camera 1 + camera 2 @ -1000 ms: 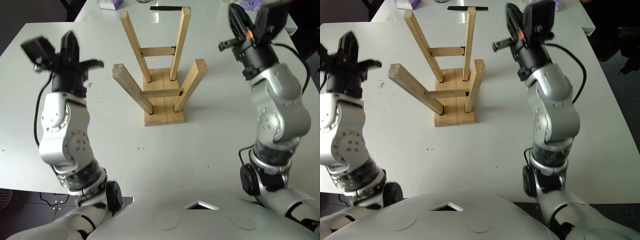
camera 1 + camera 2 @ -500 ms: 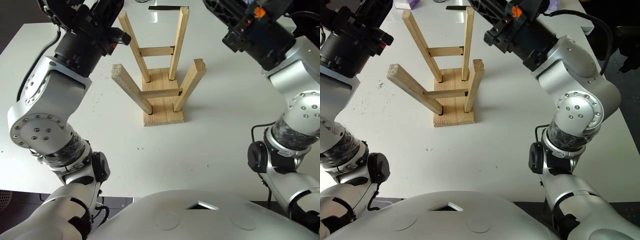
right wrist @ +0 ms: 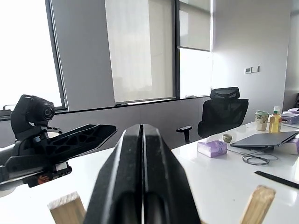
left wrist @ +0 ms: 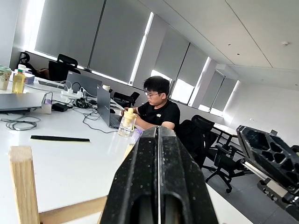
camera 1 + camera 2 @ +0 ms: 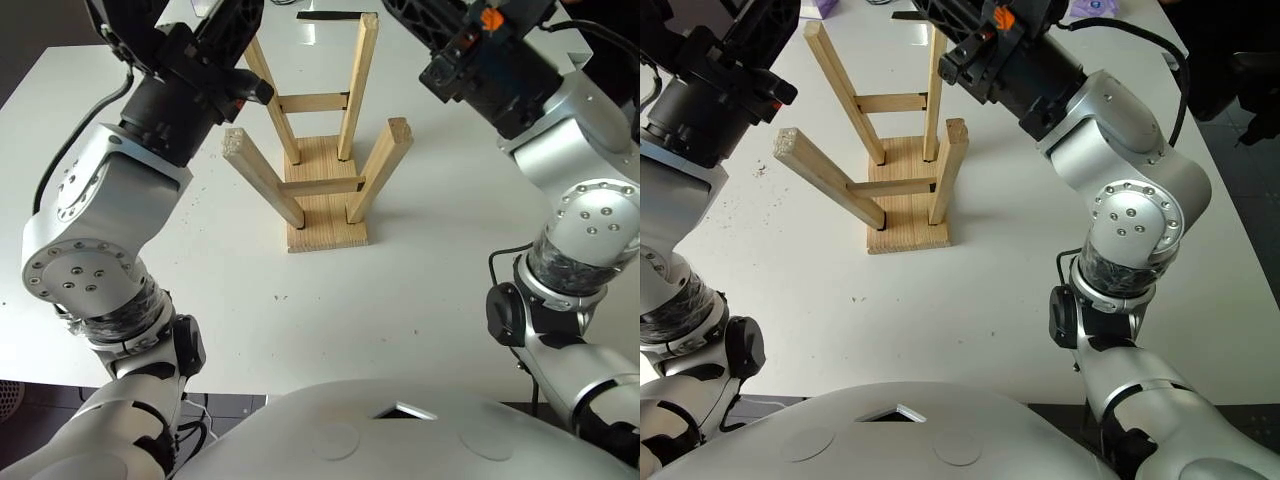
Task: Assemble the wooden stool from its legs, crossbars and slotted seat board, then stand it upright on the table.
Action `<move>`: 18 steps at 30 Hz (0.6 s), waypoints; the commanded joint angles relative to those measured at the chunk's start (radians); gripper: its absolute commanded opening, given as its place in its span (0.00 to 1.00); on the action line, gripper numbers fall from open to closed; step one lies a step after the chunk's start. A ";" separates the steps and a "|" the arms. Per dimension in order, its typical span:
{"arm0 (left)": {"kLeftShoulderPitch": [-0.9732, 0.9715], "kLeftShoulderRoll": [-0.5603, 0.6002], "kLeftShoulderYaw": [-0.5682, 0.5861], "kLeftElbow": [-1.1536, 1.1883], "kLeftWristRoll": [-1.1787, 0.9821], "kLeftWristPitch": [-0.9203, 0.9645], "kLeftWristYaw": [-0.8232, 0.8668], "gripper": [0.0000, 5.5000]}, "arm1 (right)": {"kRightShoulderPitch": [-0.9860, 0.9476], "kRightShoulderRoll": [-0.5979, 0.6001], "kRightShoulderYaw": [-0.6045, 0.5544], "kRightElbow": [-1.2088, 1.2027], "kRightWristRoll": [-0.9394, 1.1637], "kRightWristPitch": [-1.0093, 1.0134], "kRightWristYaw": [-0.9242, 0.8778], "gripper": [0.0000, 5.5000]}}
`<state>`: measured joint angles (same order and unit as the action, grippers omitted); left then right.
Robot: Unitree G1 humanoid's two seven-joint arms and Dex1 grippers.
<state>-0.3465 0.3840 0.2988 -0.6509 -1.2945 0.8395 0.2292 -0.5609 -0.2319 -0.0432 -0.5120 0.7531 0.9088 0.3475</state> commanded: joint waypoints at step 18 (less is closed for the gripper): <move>0.131 0.131 0.196 0.139 0.055 -0.229 -0.291 0.00 | 0.014 -0.219 -0.132 0.231 0.019 -0.175 0.115 0.00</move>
<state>-0.3018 0.4340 0.4662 -0.5697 -1.2481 0.5712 0.0649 -0.6180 -0.3313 -0.2237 -0.3687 0.8988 0.8006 0.3456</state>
